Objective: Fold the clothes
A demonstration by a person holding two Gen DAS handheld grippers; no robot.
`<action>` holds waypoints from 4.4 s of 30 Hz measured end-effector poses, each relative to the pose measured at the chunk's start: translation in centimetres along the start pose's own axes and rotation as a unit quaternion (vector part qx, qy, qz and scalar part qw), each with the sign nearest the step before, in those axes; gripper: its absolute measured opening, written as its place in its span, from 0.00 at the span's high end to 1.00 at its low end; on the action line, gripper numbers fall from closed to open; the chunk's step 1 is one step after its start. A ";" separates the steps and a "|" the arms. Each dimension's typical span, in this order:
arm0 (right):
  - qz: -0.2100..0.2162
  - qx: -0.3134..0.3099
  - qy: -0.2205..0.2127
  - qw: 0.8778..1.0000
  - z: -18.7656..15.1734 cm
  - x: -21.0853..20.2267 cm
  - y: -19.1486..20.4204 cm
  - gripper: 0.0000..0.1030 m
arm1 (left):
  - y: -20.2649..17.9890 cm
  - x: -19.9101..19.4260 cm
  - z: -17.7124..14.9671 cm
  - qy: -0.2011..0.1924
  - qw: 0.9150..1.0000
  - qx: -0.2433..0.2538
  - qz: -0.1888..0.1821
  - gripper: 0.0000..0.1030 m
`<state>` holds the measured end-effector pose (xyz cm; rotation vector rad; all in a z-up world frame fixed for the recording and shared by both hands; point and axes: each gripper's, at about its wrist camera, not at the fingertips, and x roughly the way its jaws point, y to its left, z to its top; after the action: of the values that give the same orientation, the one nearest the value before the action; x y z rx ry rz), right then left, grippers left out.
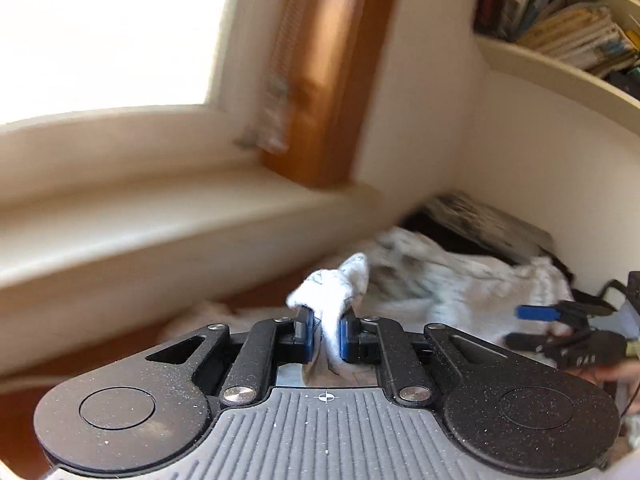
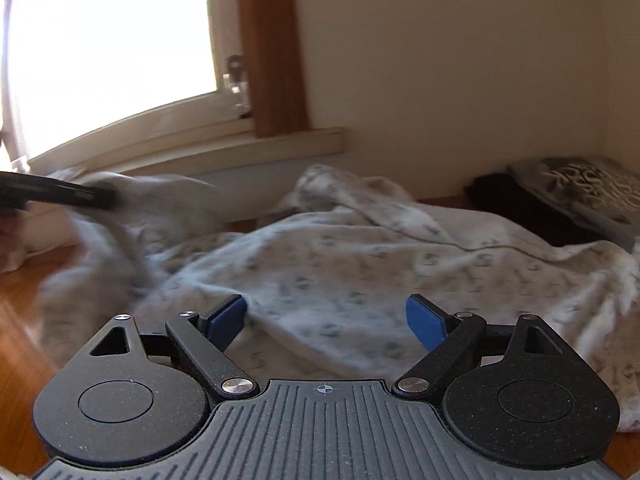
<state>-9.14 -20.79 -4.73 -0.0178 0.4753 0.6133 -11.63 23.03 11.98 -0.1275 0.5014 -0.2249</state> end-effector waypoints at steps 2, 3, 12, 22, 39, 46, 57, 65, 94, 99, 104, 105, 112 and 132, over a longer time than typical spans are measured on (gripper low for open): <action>-0.007 -0.005 0.001 1.000 0.1 0.4 0.0 0.16 | 3.0 -4.0 0.1 -0.009 0.999 0.001 0.035 0.89; -0.010 -0.008 0.001 1.000 0.1 0.7 0.0 0.16 | 4.4 -5.6 0.1 -0.009 0.999 -0.001 0.051 0.89; -0.006 -0.022 0.005 1.000 0.5 1.8 1.0 0.16 | 13.2 -13.6 -3.7 0.028 0.991 -0.044 0.126 0.89; 0.009 -0.040 0.070 0.997 -0.5 3.5 1.0 0.16 | 12.1 -13.0 -3.8 0.037 0.990 -0.038 0.133 0.51; 0.081 -0.091 0.133 0.984 -2.8 1.9 6.2 0.15 | 4.6 -3.2 -3.9 0.016 0.997 -0.037 0.061 0.34; 0.142 -0.084 0.157 0.974 -2.1 -0.3 6.7 0.17 | 0.8 0.4 -4.3 0.002 1.000 -0.003 0.028 0.32; 0.031 -0.088 0.089 0.992 5.4 3.4 2.9 0.16 | 2.7 0.1 -4.9 -0.003 1.000 -0.021 0.009 0.28; -0.025 -0.060 0.095 0.993 5.5 9.0 0.5 0.93 | 4.1 0.1 -5.2 0.008 0.999 -0.037 0.013 0.28; -0.083 -0.064 0.015 0.994 7.2 -8.7 -6.0 0.95 | 1.3 -0.2 -5.5 0.001 0.999 -0.005 -0.039 0.25; -0.074 -0.075 0.003 0.994 6.7 -10.5 -5.2 0.95 | -1.2 0.5 -5.1 0.012 0.998 0.027 -0.063 0.25; -0.068 -0.080 -0.009 0.994 7.3 -12.4 -4.9 0.96 | -3.8 2.4 -3.2 0.023 0.995 0.060 -0.082 0.28; -0.068 -0.079 -0.011 0.994 7.4 -12.8 -4.8 0.95 | -4.3 2.8 -2.9 0.028 0.994 0.065 -0.087 0.33; -0.049 -0.090 -0.005 0.995 8.0 -16.7 -3.0 0.96 | -8.4 3.4 -2.0 0.040 0.983 0.121 -0.131 0.92; 0.015 -0.141 0.075 0.987 8.7 -19.6 4.1 0.83 | -9.5 -7.9 -5.8 0.054 0.969 0.155 -0.186 1.00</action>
<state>-21.75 -26.87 12.01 -0.3288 0.5325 0.7089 -22.91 15.34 12.22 0.0994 0.5429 -0.6780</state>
